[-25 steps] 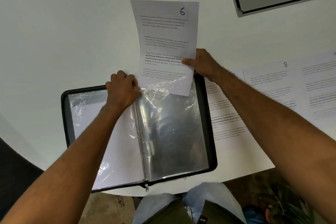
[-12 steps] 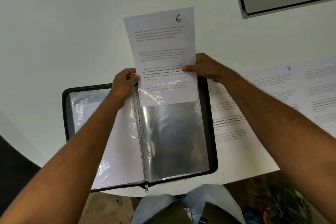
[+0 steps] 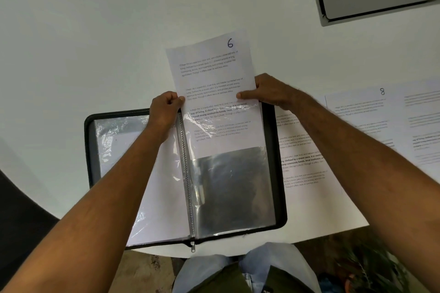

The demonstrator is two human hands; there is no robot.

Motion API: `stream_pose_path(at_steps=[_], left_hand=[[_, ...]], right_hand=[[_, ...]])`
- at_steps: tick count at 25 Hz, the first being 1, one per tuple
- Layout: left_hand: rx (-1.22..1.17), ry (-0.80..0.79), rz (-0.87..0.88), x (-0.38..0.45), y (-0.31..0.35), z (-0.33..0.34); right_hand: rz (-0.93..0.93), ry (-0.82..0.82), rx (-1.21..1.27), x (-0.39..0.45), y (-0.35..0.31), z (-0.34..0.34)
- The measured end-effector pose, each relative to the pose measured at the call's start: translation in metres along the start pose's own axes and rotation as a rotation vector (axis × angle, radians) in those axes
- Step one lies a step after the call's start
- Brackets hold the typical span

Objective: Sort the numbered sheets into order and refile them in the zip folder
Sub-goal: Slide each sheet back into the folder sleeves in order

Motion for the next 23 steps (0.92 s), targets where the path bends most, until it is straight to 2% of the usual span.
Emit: stream_pose_path(at_steps=[3, 5, 10, 14, 17, 20, 23], left_hand=[[0.098, -0.030, 0.035, 0.002, -0.002, 0.002], [0.108, -0.044, 0.042, 0.004, -0.003, 0.002], [0.032, -0.042, 0.024, 0.001, 0.002, 0.004], [-0.025, -0.040, 0.007, -0.002, 0.005, 0.005], [-0.009, -0.025, 0.006, 0.000, 0.003, 0.004], [0.085, -0.040, 0.049, 0.002, 0.002, 0.005], [0.252, -0.093, 0.112, 0.001, 0.004, 0.010]], right_hand=[[-0.068, 0.189, 0.121, -0.001, -0.010, -0.016], [-0.069, 0.224, 0.077, 0.000, -0.010, -0.020], [0.009, 0.114, -0.195, 0.001, 0.000, -0.012], [0.064, 0.001, -0.323, 0.004, 0.005, -0.003], [0.101, -0.021, -0.392, -0.001, 0.004, -0.001], [0.002, 0.080, -0.193, -0.004, -0.007, -0.005], [-0.086, 0.255, -0.164, -0.003, -0.017, -0.019]])
Point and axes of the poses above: each hand's wrist, its own x-axis towards the middle knuckle, its own z-axis out of the palm, y = z × x, the point moved 10 cm from there along x, towards the middle knuckle, and after that the axes turned 2 degrees about -x, right-handed, at the moved point
